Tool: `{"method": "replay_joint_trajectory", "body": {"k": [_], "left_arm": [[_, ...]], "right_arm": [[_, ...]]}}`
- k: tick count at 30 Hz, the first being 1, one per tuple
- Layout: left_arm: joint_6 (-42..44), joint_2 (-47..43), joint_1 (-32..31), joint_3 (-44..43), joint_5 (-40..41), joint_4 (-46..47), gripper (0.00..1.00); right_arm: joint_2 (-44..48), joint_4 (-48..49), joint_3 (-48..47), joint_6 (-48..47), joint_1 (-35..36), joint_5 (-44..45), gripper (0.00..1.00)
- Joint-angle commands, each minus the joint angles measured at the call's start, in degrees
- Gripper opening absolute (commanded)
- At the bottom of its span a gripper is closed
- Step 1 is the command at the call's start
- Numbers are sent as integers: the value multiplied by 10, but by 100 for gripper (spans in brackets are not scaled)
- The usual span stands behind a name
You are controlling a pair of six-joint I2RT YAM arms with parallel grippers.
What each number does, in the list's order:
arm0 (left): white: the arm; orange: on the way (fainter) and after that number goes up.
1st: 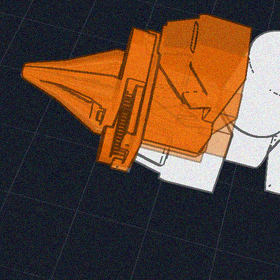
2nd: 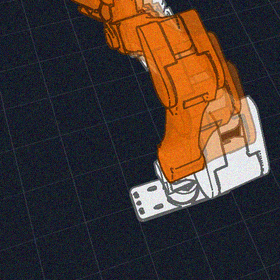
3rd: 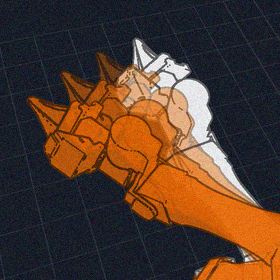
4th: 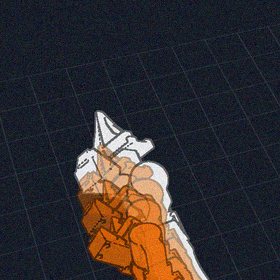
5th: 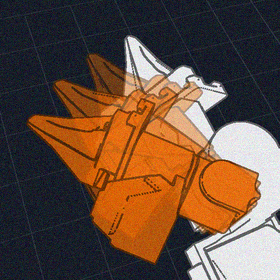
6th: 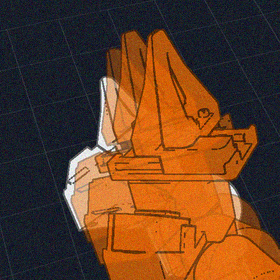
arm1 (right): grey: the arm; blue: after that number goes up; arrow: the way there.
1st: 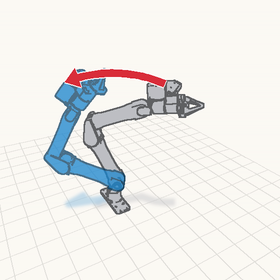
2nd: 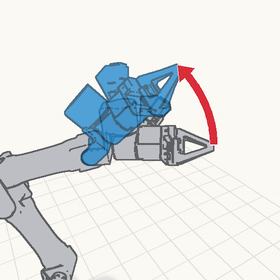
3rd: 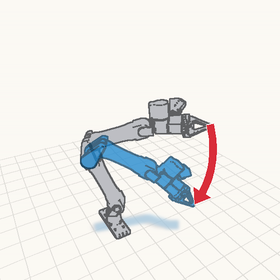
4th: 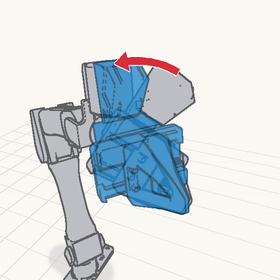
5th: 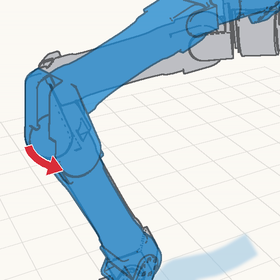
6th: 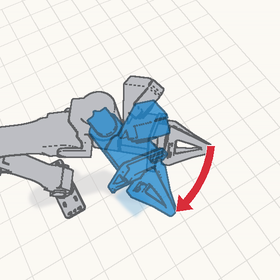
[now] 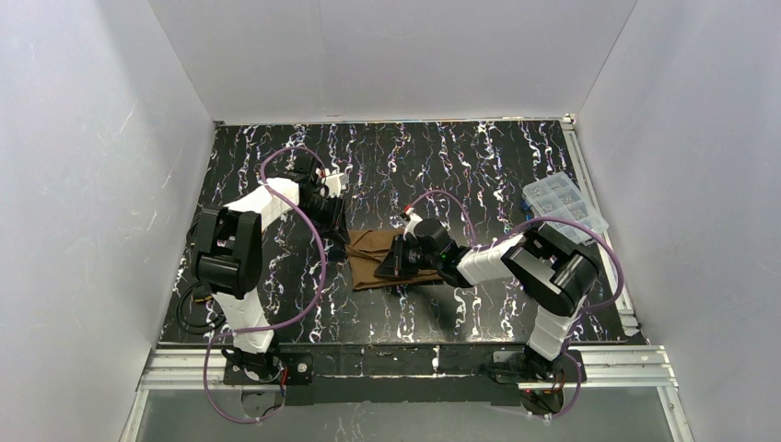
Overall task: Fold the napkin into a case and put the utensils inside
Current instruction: Smooth out the 2/3-rectangle-folded napkin at the center of the board.
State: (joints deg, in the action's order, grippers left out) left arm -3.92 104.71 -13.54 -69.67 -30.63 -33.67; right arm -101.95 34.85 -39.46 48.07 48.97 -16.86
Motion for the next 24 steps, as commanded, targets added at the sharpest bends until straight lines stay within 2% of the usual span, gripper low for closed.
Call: {"method": "replay_joint_trajectory", "body": {"k": [1, 5, 8, 12, 24], "left_arm": [[11, -8, 3, 12, -29, -1, 18], [17, -9, 0, 17, -40, 1, 15], [36, -8, -11, 23, -38, -4, 9], [94, -8, -34, 26, -16, -19, 3], [166, -5, -70, 45, 14, -32, 2]], "right_arm": [[-10, 38, 10, 3, 7, -1, 13], [-15, 40, 12, 5, 10, 3, 13], [-19, 39, 11, 6, 11, 5, 12], [-23, 37, 9, 7, 12, 9, 11], [-31, 29, 12, 17, 17, 24, 10]]}}
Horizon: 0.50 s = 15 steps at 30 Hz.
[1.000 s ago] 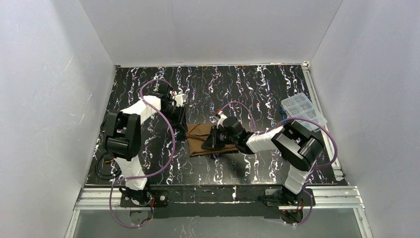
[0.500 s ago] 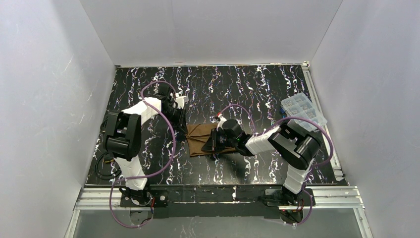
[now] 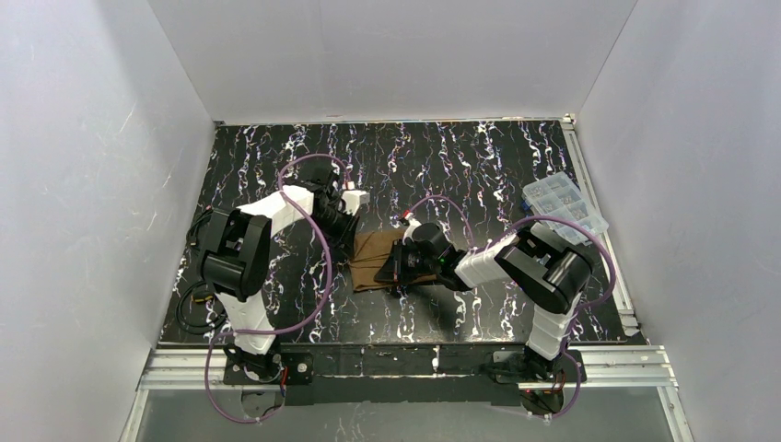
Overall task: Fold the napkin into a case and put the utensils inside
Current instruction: Smooth out the 2/3-rectangle-folded napkin at the center of the board.
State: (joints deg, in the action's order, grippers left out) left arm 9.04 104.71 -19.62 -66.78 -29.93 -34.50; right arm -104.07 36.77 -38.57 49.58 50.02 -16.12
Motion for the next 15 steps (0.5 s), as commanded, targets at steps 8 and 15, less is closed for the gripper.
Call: {"method": "replay_joint_trajectory", "body": {"k": [8, 15], "left_arm": [[70, -11, -10, 37, -3, -41, 2], [64, -21, -12, 50, -3, -16, 3]], "right_arm": [[-30, 10, 1, 19, 7, 21, 9], [-8, -9, -39, 27, 3, -29, 12]]}}
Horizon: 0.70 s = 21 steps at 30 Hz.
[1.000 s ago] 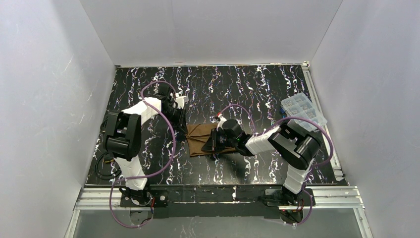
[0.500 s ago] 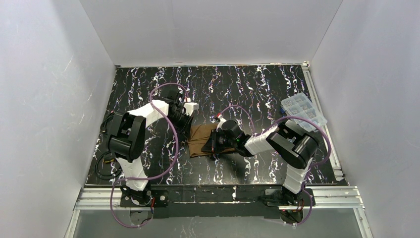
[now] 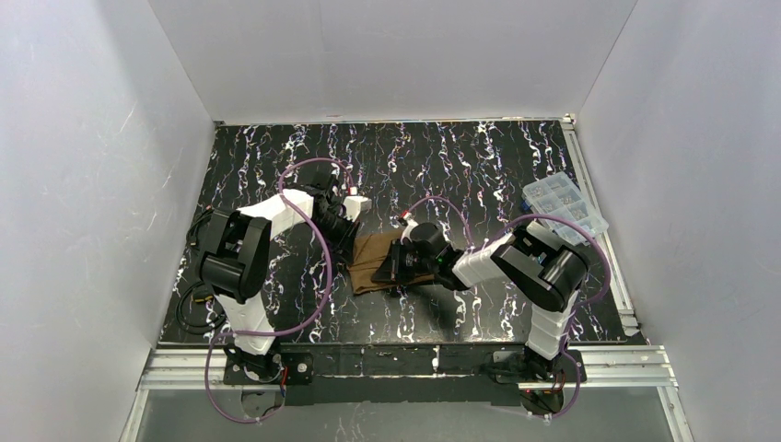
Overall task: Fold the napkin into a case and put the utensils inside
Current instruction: Smooth out the 2/3-rectangle-folded napkin at the center of the board.
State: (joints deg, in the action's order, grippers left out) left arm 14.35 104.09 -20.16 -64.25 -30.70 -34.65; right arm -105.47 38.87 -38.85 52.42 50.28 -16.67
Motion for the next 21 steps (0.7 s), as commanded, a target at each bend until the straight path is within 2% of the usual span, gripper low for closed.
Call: {"method": "replay_joint_trajectory", "body": {"k": [1, 6, 10, 21], "left_arm": [[11, -18, -7, 28, 7, -8, 3], [10, -30, -8, 44, 13, 13, 3], [6, -30, -8, 50, 17, 23, 3], [10, -35, -9, 69, 28, 39, 3]], "right_arm": [[18, -49, -48, -5, -3, -24, 12], [40, -79, -91, 1, -30, -35, 17], [9, -61, -125, 6, -39, -33, 18], [-113, 98, -148, 94, -60, -44, 15]]}}
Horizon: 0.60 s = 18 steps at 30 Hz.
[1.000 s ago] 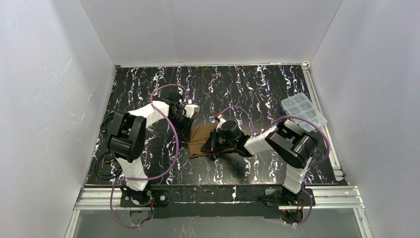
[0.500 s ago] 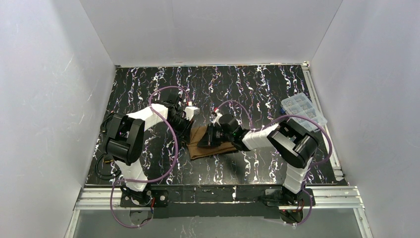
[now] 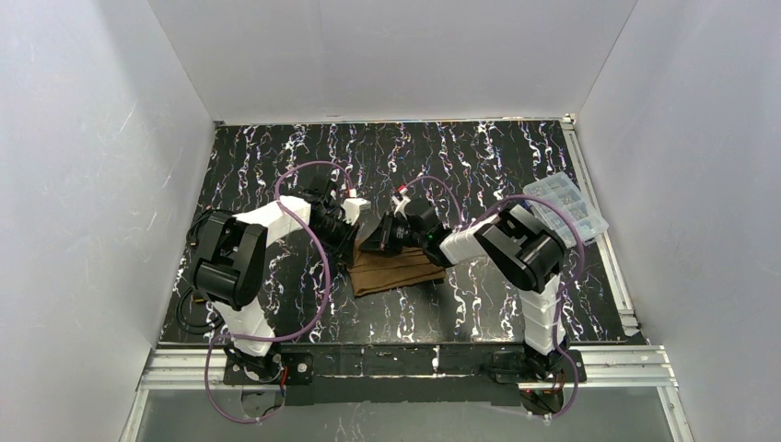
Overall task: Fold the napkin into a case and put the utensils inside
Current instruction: Smooth out the 2/3-rectangle-folded napkin at the center of the board.
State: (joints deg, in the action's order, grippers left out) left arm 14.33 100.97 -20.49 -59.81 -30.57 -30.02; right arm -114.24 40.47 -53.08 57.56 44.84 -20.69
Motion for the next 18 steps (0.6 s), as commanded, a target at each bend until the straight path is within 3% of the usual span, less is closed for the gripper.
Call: {"method": "replay_joint_trajectory", "body": {"k": [1, 5, 18], "left_arm": [[10, -5, -6, 27, 26, -7, 3], [12, -5, -7, 31, 26, -5, 2], [11, -8, -8, 40, 21, 0, 5]], "right_arm": [[-32, 97, -5, 48, -7, -3, 15], [-53, 133, -9, 68, -8, 1, 14], [-74, 111, -16, 58, -10, 11, 12]]}}
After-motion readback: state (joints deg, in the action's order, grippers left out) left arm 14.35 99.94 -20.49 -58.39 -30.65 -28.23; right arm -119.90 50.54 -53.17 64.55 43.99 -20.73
